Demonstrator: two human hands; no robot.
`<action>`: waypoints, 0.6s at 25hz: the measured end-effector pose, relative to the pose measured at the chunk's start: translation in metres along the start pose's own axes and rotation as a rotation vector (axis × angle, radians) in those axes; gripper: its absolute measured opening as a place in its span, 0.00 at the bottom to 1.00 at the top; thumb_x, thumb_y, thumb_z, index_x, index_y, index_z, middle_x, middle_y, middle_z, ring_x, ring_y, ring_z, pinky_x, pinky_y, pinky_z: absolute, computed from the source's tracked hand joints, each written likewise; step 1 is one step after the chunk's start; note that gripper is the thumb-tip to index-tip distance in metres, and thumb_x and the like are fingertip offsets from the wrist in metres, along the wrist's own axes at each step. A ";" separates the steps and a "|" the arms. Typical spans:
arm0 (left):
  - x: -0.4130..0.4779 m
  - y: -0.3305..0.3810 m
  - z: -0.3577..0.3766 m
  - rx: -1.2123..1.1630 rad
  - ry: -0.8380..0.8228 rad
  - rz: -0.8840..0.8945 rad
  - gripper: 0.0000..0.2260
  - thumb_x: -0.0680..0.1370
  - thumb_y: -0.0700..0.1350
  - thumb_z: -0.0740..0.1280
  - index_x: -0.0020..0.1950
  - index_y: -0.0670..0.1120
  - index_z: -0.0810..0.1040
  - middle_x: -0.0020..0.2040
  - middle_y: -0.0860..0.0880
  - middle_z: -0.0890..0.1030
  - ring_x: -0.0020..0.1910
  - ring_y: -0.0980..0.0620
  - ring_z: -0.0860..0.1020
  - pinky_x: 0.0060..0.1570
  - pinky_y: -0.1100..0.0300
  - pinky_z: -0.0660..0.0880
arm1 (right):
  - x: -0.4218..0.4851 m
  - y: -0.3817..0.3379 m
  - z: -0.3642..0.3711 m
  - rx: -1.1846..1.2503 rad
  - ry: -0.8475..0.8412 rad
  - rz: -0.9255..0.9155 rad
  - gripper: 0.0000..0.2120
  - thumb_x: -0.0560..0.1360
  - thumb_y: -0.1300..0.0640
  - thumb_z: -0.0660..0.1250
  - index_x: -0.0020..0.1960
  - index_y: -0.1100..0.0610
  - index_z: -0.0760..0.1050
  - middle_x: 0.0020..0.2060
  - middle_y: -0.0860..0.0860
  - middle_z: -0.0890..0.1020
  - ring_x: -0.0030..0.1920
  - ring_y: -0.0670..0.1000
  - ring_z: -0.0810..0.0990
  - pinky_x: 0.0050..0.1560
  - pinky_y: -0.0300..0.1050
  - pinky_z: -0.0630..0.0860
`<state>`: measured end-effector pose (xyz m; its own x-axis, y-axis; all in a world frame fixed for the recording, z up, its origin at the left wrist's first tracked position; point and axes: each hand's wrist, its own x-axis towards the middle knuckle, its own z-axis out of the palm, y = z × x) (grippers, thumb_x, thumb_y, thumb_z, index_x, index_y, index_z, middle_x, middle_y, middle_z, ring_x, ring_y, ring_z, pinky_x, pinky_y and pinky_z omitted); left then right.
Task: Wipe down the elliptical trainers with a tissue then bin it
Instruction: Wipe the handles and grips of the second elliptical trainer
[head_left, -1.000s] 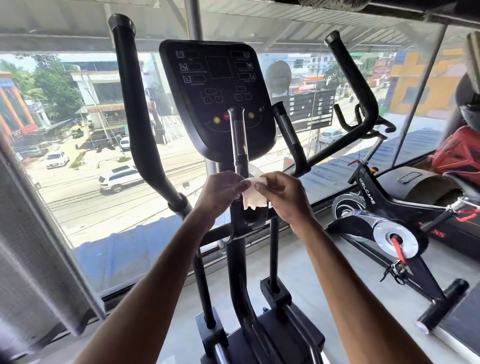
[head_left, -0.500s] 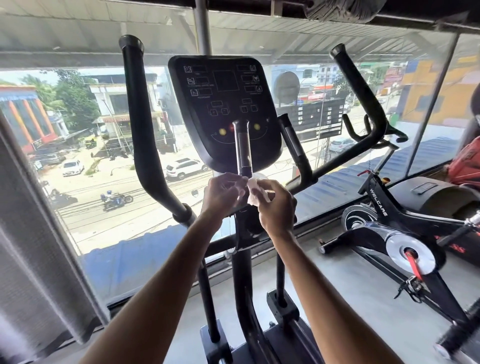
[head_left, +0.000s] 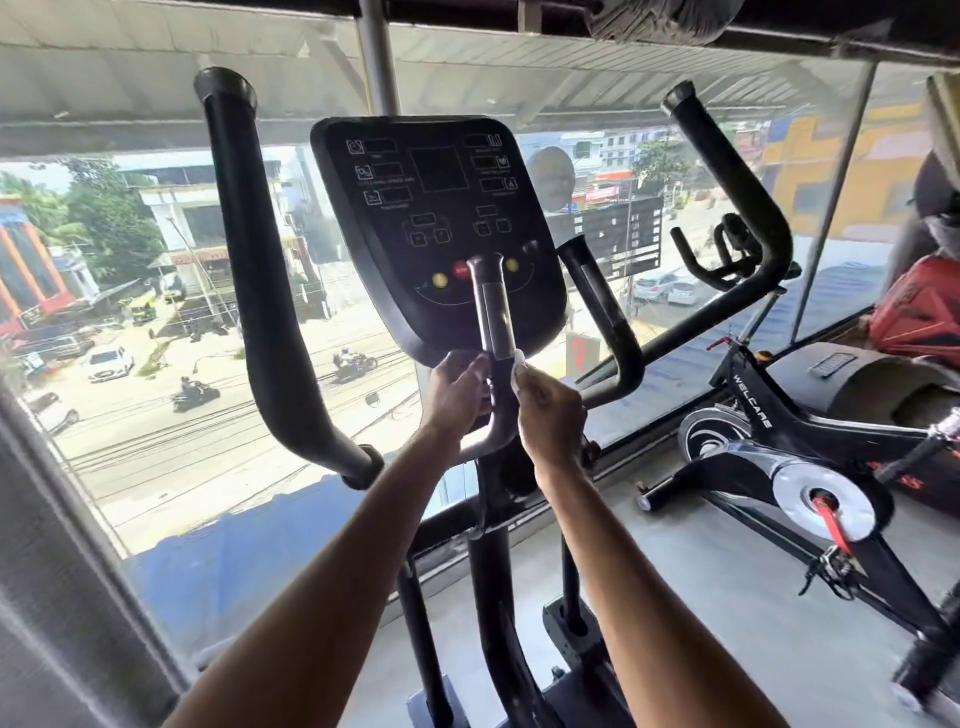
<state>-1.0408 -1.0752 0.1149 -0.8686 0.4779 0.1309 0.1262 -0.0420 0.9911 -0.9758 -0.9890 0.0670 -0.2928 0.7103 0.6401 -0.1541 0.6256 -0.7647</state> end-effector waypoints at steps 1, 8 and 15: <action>0.002 -0.004 0.001 -0.014 0.000 0.015 0.10 0.85 0.44 0.63 0.63 0.41 0.78 0.50 0.42 0.81 0.48 0.46 0.80 0.39 0.58 0.78 | 0.000 0.001 0.000 0.041 -0.004 0.034 0.11 0.82 0.52 0.67 0.56 0.57 0.85 0.48 0.48 0.87 0.47 0.42 0.85 0.45 0.29 0.77; 0.011 -0.012 -0.009 -0.154 -0.075 -0.046 0.08 0.81 0.39 0.65 0.58 0.43 0.81 0.43 0.45 0.82 0.42 0.48 0.81 0.34 0.61 0.79 | -0.001 -0.003 0.014 0.074 0.149 -0.077 0.08 0.78 0.58 0.72 0.56 0.58 0.85 0.49 0.49 0.87 0.52 0.43 0.85 0.56 0.37 0.79; 0.013 -0.007 -0.012 -0.144 -0.097 -0.058 0.10 0.80 0.41 0.64 0.59 0.43 0.82 0.42 0.45 0.83 0.40 0.48 0.82 0.41 0.55 0.78 | 0.036 -0.019 0.035 -0.104 0.156 -0.279 0.12 0.77 0.59 0.72 0.59 0.62 0.83 0.53 0.54 0.86 0.54 0.49 0.84 0.59 0.32 0.76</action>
<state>-1.0581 -1.0790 0.1103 -0.8214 0.5651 0.0771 0.0011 -0.1335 0.9910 -1.0169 -0.9863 0.1019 -0.1034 0.5430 0.8334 -0.1085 0.8267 -0.5521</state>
